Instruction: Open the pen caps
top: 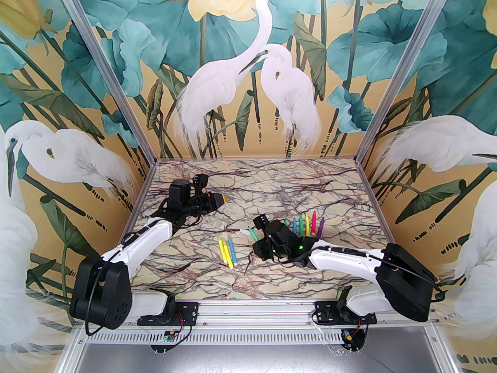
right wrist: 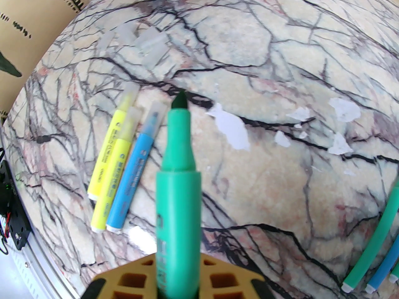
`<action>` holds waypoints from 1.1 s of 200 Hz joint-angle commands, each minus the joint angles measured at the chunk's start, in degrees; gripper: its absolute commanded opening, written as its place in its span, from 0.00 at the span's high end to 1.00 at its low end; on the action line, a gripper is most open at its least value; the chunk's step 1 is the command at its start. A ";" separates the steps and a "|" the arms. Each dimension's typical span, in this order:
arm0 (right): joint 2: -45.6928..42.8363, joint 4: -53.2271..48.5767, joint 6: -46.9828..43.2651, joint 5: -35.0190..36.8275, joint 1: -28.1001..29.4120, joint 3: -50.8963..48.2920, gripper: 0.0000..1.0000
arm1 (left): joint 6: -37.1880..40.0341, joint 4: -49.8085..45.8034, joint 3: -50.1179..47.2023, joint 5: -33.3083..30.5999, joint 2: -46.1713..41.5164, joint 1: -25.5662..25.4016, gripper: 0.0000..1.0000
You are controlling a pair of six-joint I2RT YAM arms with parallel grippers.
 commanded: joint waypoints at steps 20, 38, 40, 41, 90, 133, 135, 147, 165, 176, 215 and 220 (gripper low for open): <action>0.27 -3.65 2.37 9.35 -0.28 2.20 1.00 | 5.80 -10.00 3.03 -6.05 0.31 -0.37 1.00; 1.41 -4.09 2.82 10.72 -0.42 3.11 1.00 | 7.26 -12.65 3.53 -8.71 1.00 -0.82 1.00; 1.52 -4.09 2.90 10.83 -0.38 3.28 1.00 | 7.35 -12.85 3.55 -8.95 1.09 -0.93 1.00; 1.59 -4.08 2.99 10.85 -0.37 3.31 1.00 | 7.40 -13.05 3.57 -9.12 1.20 -1.01 1.00; 3.92 -6.48 4.56 15.76 -0.44 5.40 1.00 | 10.99 -19.46 6.49 -17.51 4.72 -4.69 1.00; 6.37 -10.03 6.52 21.85 -0.79 7.49 1.00 | 12.35 -22.29 8.46 -21.94 7.79 -6.52 1.00; 6.51 -10.17 6.60 22.07 -0.82 7.60 1.00 | 12.36 -22.31 8.58 -22.03 7.98 -6.53 1.00; 7.27 -11.25 7.10 23.51 -0.89 8.07 1.00 | 12.54 -22.69 8.82 -22.79 8.78 -6.80 1.00; 8.40 -12.27 7.88 24.80 -1.20 8.58 1.00 | 12.89 -23.26 9.33 -23.81 10.02 -7.24 1.00; 8.84 -12.50 8.29 25.17 -1.46 8.69 1.00 | 13.22 -23.93 9.86 -24.58 10.96 -7.50 1.00; 10.27 -13.07 9.74 26.31 -2.43 8.58 1.00 | 14.34 -25.38 11.41 -26.07 14.37 -8.12 1.00; 10.53 -13.20 9.91 26.41 -2.60 8.55 1.00 | 14.40 -25.52 11.68 -26.29 14.78 -8.22 1.00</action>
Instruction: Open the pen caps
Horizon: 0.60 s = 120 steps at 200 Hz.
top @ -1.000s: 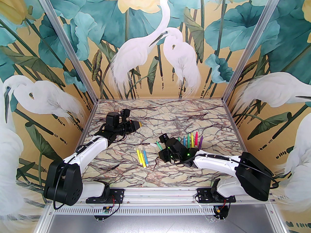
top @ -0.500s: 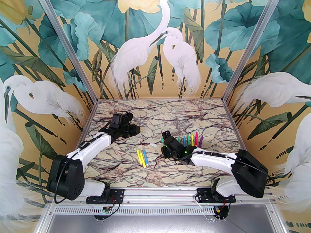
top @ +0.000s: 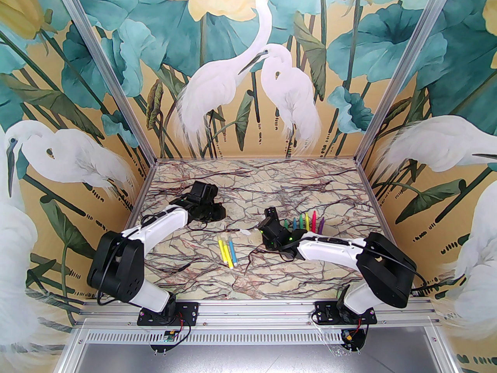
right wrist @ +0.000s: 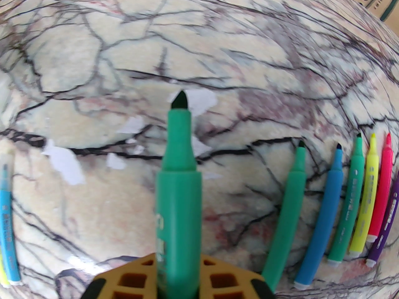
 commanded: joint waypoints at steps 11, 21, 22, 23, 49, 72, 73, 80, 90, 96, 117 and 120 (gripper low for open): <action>2.04 -1.80 2.52 2.68 -0.96 1.39 1.00 | 2.08 -2.40 2.48 -2.75 3.20 -0.60 1.00; 2.57 -1.89 2.65 2.62 -1.06 1.35 1.00 | 2.23 -2.70 2.78 -3.07 4.07 -0.72 1.00; 2.65 -1.89 2.65 2.66 -1.10 1.37 1.00 | 2.28 -2.70 2.83 -3.09 4.14 -0.68 1.00; 2.73 -1.89 2.61 2.63 -1.08 1.38 1.00 | 2.26 -2.75 2.86 -3.10 4.21 -0.71 1.00; 3.73 -2.15 2.66 2.72 -1.36 1.51 0.99 | 2.43 -2.86 3.10 -3.80 5.53 -0.75 1.00; 4.47 -2.42 2.94 3.08 -1.84 1.73 0.98 | 2.65 -2.96 3.43 -4.63 6.21 -0.82 1.00; 4.52 -2.42 2.93 3.11 -1.89 1.74 0.98 | 2.66 -2.97 3.47 -4.71 6.26 -0.82 1.00; 4.65 -2.42 3.05 3.20 -2.07 1.67 0.98 | 2.73 -3.10 3.66 -4.94 6.59 -0.77 1.00; 5.07 -2.42 3.16 3.21 -2.35 1.75 0.98 | 2.92 -3.23 3.92 -5.37 7.05 -0.80 1.00; 5.26 -2.46 3.31 3.28 -2.46 1.73 0.98 | 2.97 -3.37 3.94 -5.53 7.33 -0.75 1.00; 5.98 -2.72 3.77 3.57 -2.60 1.80 0.97 | 3.00 -3.49 4.12 -5.90 8.42 -0.87 1.00; 6.12 -2.82 3.87 3.72 -2.59 1.78 0.97 | 3.02 -3.43 4.12 -5.92 8.47 -0.87 1.00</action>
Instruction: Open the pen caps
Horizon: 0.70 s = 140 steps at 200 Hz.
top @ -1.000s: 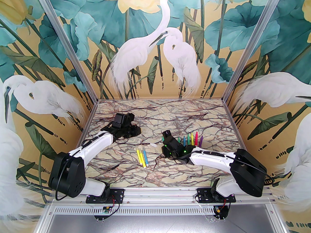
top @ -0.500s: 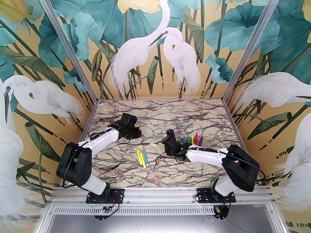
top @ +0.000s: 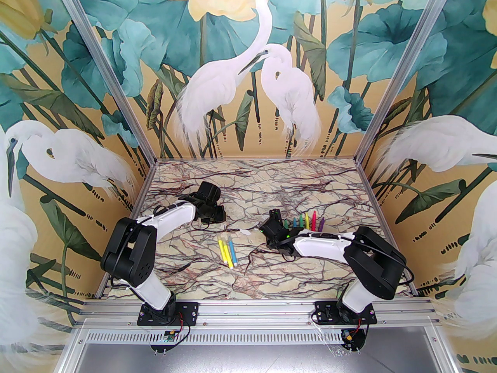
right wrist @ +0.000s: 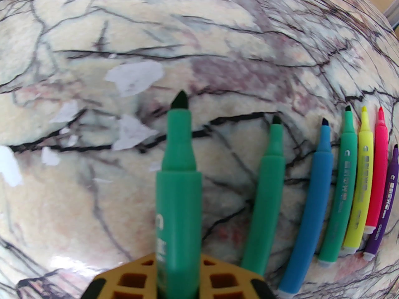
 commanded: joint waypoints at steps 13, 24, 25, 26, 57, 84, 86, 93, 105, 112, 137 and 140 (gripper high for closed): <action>1.58 -1.19 2.20 2.05 -0.41 1.39 0.96 | 1.29 -1.31 1.30 -1.81 1.96 -0.52 1.00; 1.98 -1.65 2.46 2.40 -0.42 1.49 0.95 | 1.43 -1.33 1.33 -1.99 2.25 -0.48 0.98; 2.05 -1.67 2.42 2.43 -0.42 1.51 0.95 | 1.43 -1.37 1.36 -1.99 2.27 -0.45 0.98; 2.04 -1.72 2.45 2.49 -0.41 1.52 0.94 | 1.43 -1.38 1.33 -2.03 2.27 -0.48 0.98; 2.51 -2.51 2.81 2.98 -0.41 1.67 0.91 | 1.60 -1.41 1.30 -2.30 2.90 -0.51 0.95; 2.56 -2.96 3.07 3.31 -0.41 1.78 0.88 | 1.58 -1.26 1.30 -1.90 3.34 -0.57 0.91; 2.62 -2.99 3.08 3.27 -0.41 1.72 0.87 | 1.54 -1.23 1.30 -1.86 3.34 -0.53 0.91; 2.63 -3.07 3.08 3.42 -0.41 1.75 0.87 | 1.53 -1.31 1.31 -1.98 3.47 -0.59 0.90; 2.61 -3.30 3.17 3.48 -0.41 1.70 0.86 | 1.56 -1.31 1.33 -1.94 3.65 -0.64 0.89; 2.54 -3.39 3.11 3.55 -0.41 1.63 0.85 | 1.57 -1.31 1.30 -1.90 3.69 -0.62 0.88; 2.10 -3.77 3.17 3.87 -0.41 1.62 0.83 | 1.53 -1.27 1.38 -1.65 3.87 -0.71 0.85; 2.11 -3.83 3.13 3.90 -0.41 1.69 0.83 | 1.53 -1.26 1.43 -1.72 3.94 -0.73 0.85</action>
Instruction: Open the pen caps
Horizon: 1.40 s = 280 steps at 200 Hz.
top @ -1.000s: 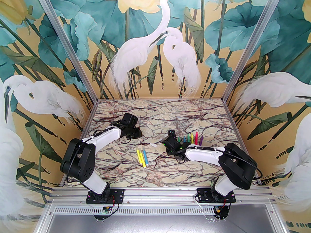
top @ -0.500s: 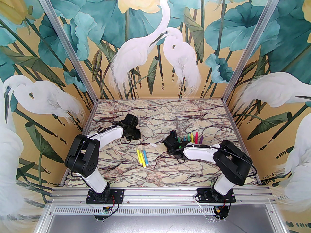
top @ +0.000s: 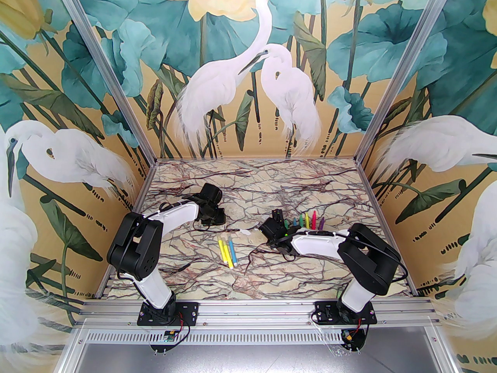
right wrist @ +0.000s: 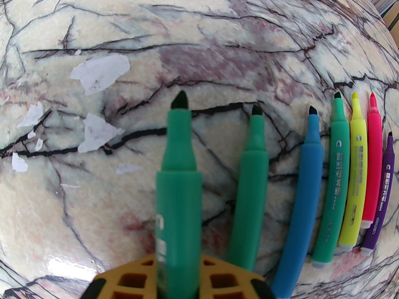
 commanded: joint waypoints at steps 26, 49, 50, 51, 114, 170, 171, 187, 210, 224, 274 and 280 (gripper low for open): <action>-0.14 -2.23 0.83 1.99 -0.17 0.87 0.81 | 0.69 -0.88 1.28 -0.84 1.36 -0.56 0.82; -0.46 -2.43 0.74 2.14 -0.10 0.87 0.79 | 0.74 -0.97 1.36 -0.81 1.34 -0.57 0.80; -0.54 -2.48 0.74 2.14 -0.10 0.87 0.79 | 0.72 -1.01 1.36 -0.83 1.33 -0.57 0.80; -0.58 -2.46 0.70 2.14 -0.10 0.87 0.79 | 0.75 -1.03 1.36 -0.80 1.33 -0.61 0.80; -2.25 -3.31 0.57 2.53 -0.01 0.77 0.70 | 0.83 -1.35 1.38 -0.92 0.86 -0.66 0.75; -5.60 -3.49 -0.25 2.76 0.38 0.34 0.65 | 0.60 0.06 -0.20 -0.77 -2.83 -0.68 0.66; -5.61 -3.49 -0.33 2.76 0.40 0.34 0.65 | 0.60 0.12 -0.21 -0.68 -2.86 -0.67 0.65; -6.31 -3.44 -0.66 2.83 0.51 0.31 0.64 | 0.64 0.86 -0.79 -0.37 -4.29 -0.69 0.61; -7.11 -3.73 -0.84 2.93 0.75 0.40 0.63 | 0.56 0.83 -1.17 -0.05 -5.63 -0.65 0.61; -7.64 -3.92 -0.93 2.99 1.01 0.52 0.62 | 0.59 0.88 -1.43 -0.21 -6.39 -0.68 0.59; -10.21 -5.81 -2.22 4.63 2.85 1.64 0.60 | 0.24 0.95 -2.37 -1.60 -9.75 -0.71 0.55; -10.57 -5.97 -2.53 4.72 3.16 1.86 0.60 | 0.11 1.05 -2.61 -1.68 -10.32 -0.71 0.54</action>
